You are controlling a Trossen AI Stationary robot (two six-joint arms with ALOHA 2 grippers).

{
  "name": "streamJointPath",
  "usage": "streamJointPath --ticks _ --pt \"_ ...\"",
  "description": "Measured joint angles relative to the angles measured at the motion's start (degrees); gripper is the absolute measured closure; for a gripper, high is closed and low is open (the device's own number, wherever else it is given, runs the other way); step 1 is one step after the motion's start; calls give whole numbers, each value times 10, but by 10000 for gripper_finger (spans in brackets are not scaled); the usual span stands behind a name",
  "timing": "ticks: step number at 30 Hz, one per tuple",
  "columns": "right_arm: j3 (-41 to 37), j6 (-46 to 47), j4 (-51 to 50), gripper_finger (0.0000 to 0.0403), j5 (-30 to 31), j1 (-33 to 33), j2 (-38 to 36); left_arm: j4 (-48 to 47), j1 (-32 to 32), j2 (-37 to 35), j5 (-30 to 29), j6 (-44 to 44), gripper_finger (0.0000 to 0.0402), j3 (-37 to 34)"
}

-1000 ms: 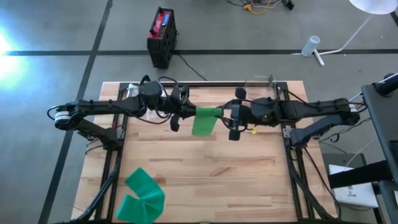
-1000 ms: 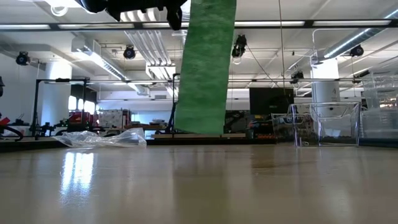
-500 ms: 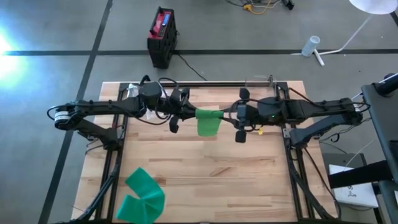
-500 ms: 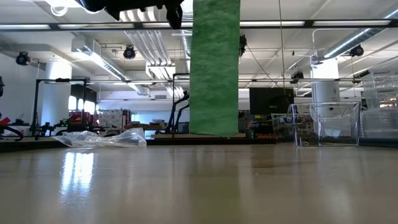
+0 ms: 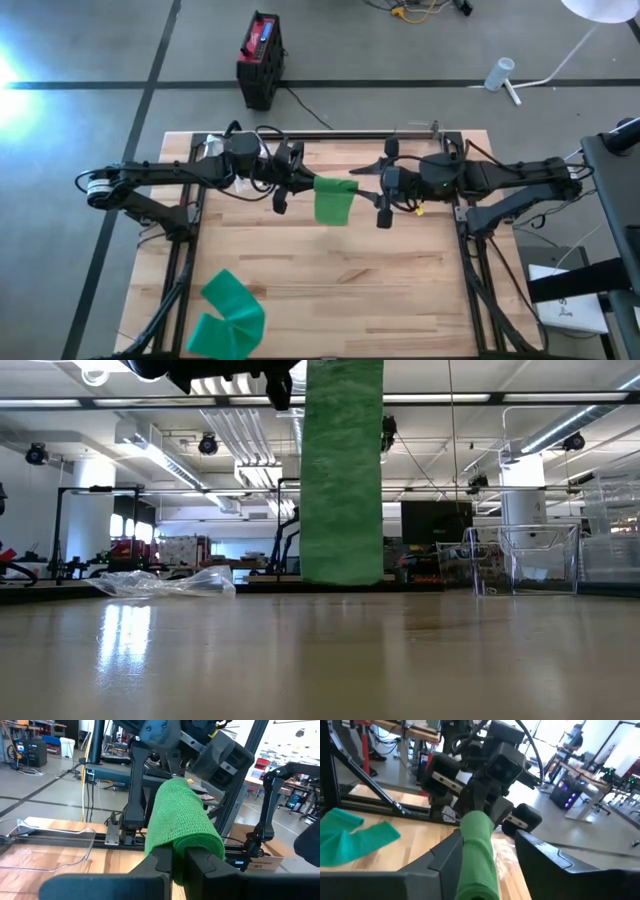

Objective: Roll bandage
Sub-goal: Roll the green bandage

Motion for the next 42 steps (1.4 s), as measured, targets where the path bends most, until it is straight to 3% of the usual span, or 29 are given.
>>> streamJointPath --ticks 6,13,20,25,34,42 --pt "0 1 0 313 0 -1 32 0 0 0 -12 0 395 0" --pt "0 5 -32 397 55 -2 33 -4 0 0 -11 0 395 0" --pt "0 39 -98 399 61 -1 7 -3 0 -6 -9 0 395 0" --pt "0 26 -86 398 63 5 -4 1 0 -7 -6 0 395 0" --pt "-1 -61 -22 353 63 50 -14 0 -1 -8 -1 -7 395 1" --pt "-3 -37 -31 325 64 46 14 0 -6 -8 13 -12 395 1"
